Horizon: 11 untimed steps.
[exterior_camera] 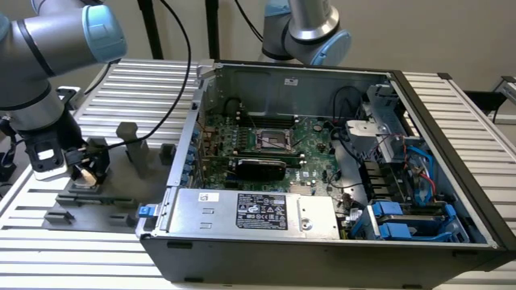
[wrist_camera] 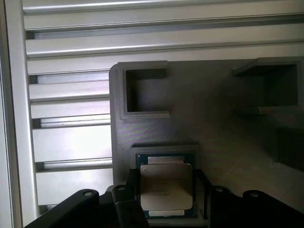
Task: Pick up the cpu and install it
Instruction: 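Pick up the cpu and move it towards the insertion slot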
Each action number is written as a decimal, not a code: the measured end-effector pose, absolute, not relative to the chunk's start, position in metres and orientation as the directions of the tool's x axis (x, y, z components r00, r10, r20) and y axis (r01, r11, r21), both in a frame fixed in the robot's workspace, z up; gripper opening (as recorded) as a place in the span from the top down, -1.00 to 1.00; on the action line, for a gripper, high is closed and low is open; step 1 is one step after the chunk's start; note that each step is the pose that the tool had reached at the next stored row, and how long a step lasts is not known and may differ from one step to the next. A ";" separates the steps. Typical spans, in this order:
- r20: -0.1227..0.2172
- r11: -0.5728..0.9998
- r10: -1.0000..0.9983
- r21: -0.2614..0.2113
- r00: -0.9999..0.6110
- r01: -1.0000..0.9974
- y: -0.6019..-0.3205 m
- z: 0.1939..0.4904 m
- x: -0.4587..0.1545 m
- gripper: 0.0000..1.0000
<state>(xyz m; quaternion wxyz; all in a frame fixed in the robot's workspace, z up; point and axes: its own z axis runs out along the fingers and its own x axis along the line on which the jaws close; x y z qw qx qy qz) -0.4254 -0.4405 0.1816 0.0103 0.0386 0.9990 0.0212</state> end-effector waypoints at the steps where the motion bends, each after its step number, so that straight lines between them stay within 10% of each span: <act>1: -0.019 0.996 0.078 0.043 -0.997 0.077 -0.441 0.182 -0.425 -0.10; 11: -0.019 0.996 0.078 0.043 -0.997 0.077 -0.441 0.214 -0.425 -0.10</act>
